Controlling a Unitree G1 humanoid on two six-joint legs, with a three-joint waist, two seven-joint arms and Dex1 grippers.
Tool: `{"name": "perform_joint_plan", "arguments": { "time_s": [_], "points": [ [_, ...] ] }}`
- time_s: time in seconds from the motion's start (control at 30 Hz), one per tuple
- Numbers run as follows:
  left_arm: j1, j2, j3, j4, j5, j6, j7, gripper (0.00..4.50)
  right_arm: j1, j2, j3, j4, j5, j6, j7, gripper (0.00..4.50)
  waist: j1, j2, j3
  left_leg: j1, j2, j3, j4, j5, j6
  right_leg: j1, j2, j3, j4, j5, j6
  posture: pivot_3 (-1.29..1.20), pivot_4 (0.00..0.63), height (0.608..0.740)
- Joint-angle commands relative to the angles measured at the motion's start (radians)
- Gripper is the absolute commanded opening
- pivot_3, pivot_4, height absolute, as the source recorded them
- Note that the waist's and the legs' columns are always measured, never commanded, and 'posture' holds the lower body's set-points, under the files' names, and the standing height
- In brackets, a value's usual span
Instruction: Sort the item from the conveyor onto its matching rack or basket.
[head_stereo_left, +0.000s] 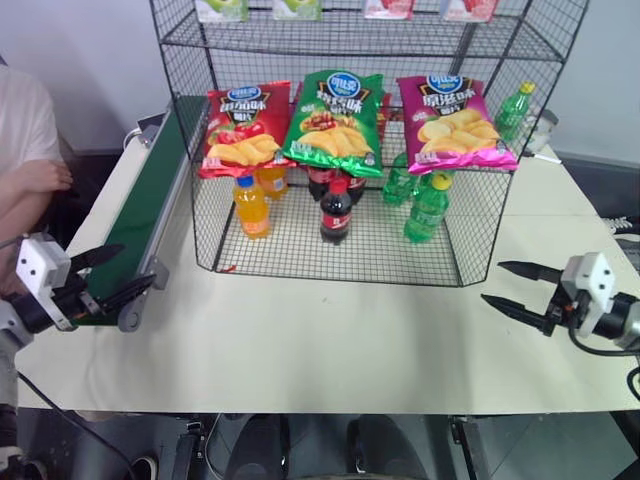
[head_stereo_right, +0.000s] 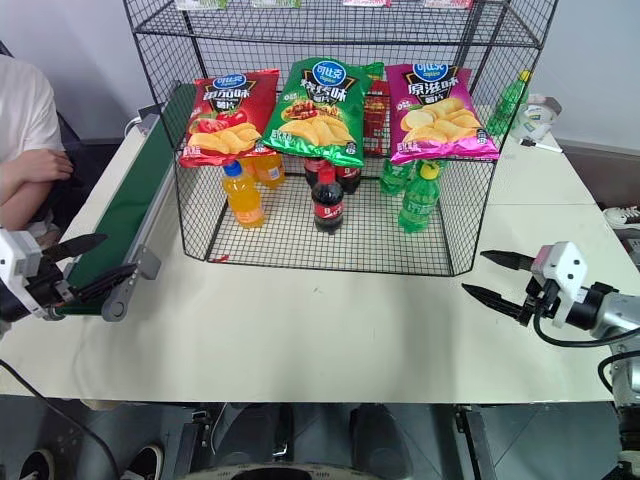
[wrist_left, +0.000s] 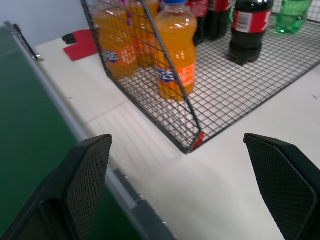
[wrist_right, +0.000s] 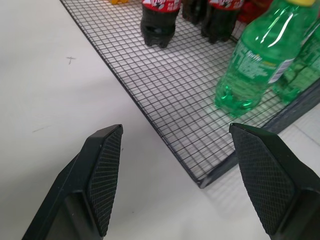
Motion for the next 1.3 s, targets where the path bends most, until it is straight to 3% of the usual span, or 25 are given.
{"name": "perform_joint_plan", "arguments": {
  "time_s": [0.03, 0.27, 1.3],
  "points": [
    [-0.019, 0.026, 0.016, 0.024, 0.01, -0.037, 0.006, 4.5, -0.034, 0.007, -0.008, 0.0, 0.007, -0.001, -0.023, 3.55, 0.0, 0.0, 0.0, 0.0, 0.0, 0.0, 0.0, 0.0, 0.0, 0.0, 0.0, 0.0, 0.0, 0.0, 0.0, 0.0, 0.15, 0.739],
    [-0.005, 0.006, -0.002, -0.007, -0.013, -0.024, -0.008, 4.5, -0.132, 0.017, 0.012, 0.066, -0.005, -0.011, -0.037, 3.55, 0.0, 0.0, 0.0, 0.0, 0.0, 0.0, 0.0, 0.0, 0.0, -0.001, 0.0, 0.0, 0.0, 0.0, 0.0, 0.0, 0.15, 0.739],
    [0.043, -0.059, 0.011, -0.129, -0.041, -0.018, 0.068, 4.5, -0.178, 0.047, 0.055, 0.206, -0.032, -0.119, 0.034, 3.55, -0.001, 0.0, 0.0, 0.0, 0.0, 0.0, 0.0, 0.0, 0.0, -0.001, 0.0, 0.0, 0.001, 0.0, 0.0, 0.0, 0.15, 0.739]
  ]
}}
